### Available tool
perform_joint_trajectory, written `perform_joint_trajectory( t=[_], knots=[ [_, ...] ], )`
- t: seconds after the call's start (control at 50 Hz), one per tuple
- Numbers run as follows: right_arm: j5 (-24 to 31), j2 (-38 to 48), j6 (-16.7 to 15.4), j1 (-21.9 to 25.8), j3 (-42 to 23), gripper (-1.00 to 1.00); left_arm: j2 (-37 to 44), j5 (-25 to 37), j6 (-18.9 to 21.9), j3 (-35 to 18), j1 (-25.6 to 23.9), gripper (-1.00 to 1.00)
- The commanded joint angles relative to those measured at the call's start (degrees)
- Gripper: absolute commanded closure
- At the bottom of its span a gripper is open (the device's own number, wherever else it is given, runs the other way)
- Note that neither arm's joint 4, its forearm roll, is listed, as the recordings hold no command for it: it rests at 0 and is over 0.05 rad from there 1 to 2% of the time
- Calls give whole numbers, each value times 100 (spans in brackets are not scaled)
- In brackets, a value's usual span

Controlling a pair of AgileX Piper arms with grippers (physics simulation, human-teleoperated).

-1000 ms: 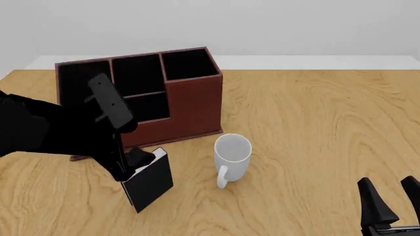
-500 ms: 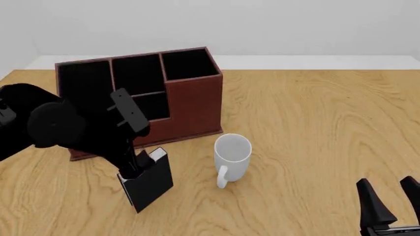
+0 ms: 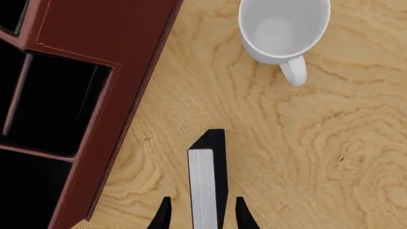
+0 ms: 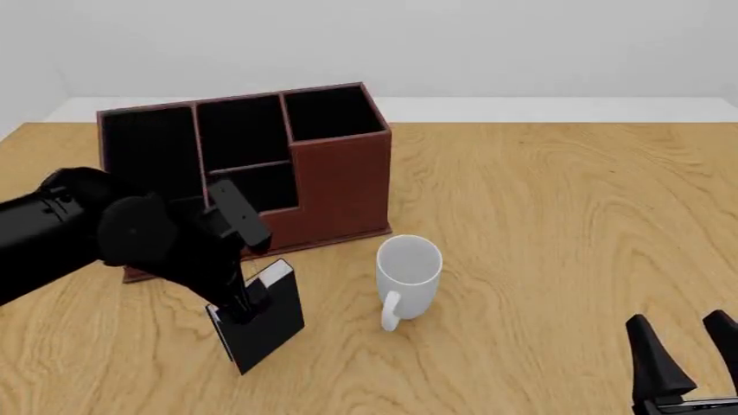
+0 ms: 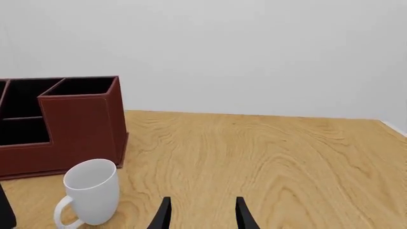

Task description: Pick up the book and place it in the front compartment of the caddy.

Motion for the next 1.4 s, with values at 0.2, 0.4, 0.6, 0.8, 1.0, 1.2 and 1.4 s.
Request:
perform_joint_trajectory(
  t=[0.2,0.4,0.6,0.8,1.0,1.2,1.4],
  knots=[
    [10,-2,-12,-6,2,-100,183,-222,-15,261,92,-100],
    [15,-5,-13,-12,2,-100,197,-322,-62,398,20,-100],
    [11,-7,-1,-29,2,-100,44,-327,-213,344,-239,100],
    [5,-7,12,-21,2,-100,-13,-294,10,92,-19,100],
    [-17,-7,38,-23,2,-100,-400,99,125,-348,-212,100],
    [-36,-6,57,-25,2,-100,-606,529,187,-811,-315,100],
    [-57,-7,57,-33,2,-100,-908,941,349,-1073,-503,100]
  ],
)
